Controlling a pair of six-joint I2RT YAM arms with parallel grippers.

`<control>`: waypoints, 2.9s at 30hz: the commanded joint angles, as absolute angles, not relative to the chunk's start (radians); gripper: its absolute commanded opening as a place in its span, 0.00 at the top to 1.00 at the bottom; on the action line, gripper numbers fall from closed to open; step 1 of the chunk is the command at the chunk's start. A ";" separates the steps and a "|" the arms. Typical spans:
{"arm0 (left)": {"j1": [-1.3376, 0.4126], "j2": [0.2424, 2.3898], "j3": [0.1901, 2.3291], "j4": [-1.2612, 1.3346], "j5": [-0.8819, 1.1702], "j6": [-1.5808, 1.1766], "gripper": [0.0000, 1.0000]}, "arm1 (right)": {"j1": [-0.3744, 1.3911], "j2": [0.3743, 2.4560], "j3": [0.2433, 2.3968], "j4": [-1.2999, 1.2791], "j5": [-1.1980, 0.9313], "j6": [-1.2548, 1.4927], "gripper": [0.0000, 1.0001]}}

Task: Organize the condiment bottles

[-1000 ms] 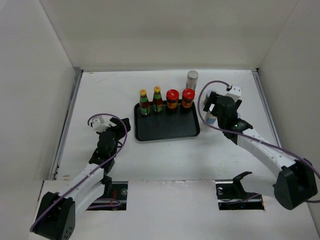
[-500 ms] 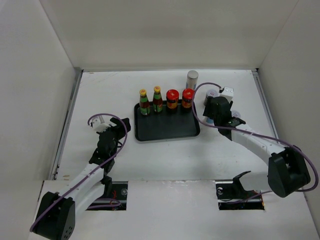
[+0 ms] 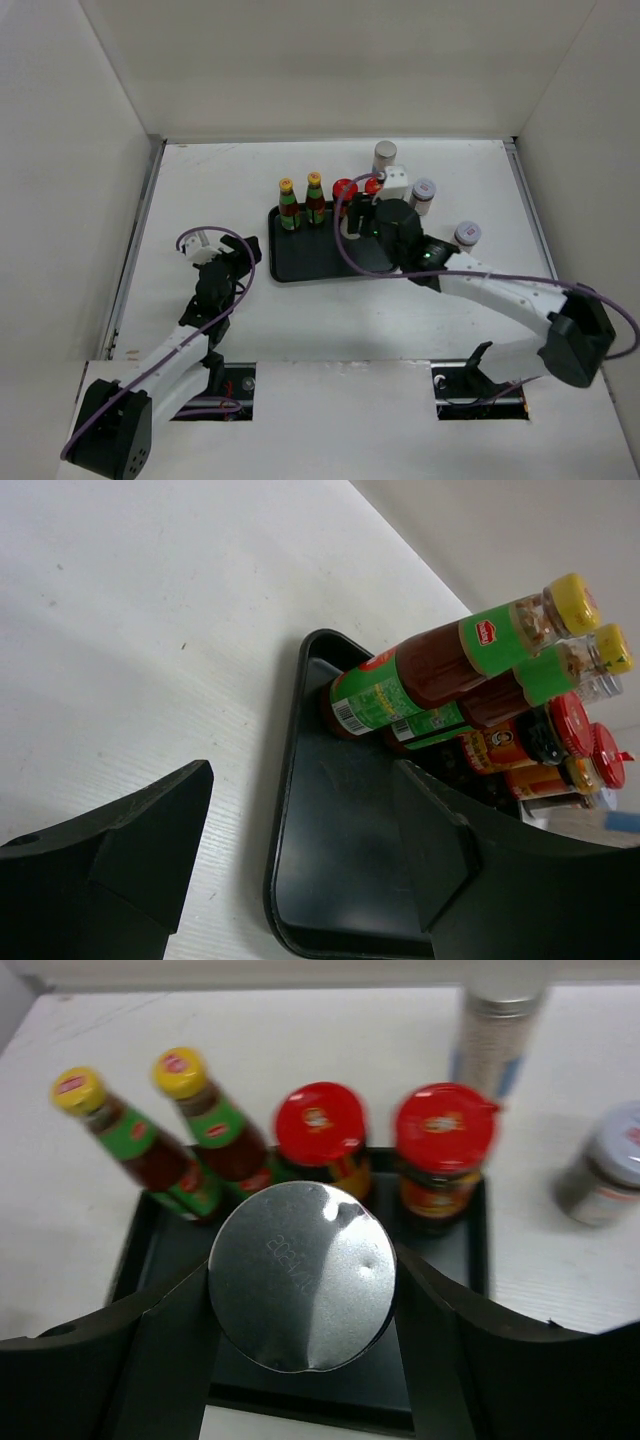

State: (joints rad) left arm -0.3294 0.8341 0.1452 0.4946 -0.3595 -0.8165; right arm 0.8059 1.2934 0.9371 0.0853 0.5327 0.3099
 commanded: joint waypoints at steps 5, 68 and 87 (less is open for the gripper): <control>-0.298 0.781 0.127 0.534 -0.394 -0.827 0.29 | 0.956 1.604 1.198 0.287 0.440 0.284 0.44; -0.292 0.816 0.137 0.546 -0.353 -0.833 0.28 | 0.340 2.066 1.738 -0.021 0.201 0.158 0.02; -0.301 0.841 0.138 0.569 -0.364 -0.827 0.28 | 0.340 1.887 1.571 0.317 0.342 0.258 0.44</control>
